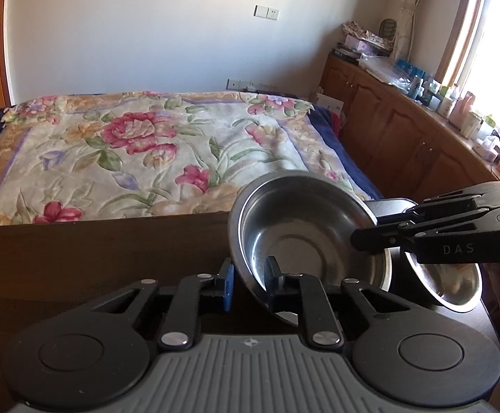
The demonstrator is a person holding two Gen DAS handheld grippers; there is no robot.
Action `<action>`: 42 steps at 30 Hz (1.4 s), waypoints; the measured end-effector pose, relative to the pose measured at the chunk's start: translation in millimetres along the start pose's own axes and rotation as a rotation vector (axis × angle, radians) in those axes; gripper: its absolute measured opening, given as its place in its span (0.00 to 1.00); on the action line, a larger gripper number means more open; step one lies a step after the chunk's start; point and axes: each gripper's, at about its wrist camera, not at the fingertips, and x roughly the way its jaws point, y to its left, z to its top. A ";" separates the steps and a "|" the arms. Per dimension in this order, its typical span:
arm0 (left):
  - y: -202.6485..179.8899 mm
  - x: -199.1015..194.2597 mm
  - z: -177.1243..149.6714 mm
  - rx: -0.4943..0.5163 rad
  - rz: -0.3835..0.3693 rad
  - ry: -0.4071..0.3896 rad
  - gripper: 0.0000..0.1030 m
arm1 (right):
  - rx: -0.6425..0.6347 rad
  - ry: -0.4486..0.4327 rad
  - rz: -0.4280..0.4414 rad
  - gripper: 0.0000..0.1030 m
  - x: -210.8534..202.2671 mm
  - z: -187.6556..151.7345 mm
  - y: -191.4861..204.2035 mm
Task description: Organize plates and bowls
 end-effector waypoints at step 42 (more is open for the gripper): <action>-53.7 -191.2 -59.0 0.108 -0.086 -0.249 0.17 | -0.025 -0.218 -0.065 0.18 -154.8 -68.4 86.7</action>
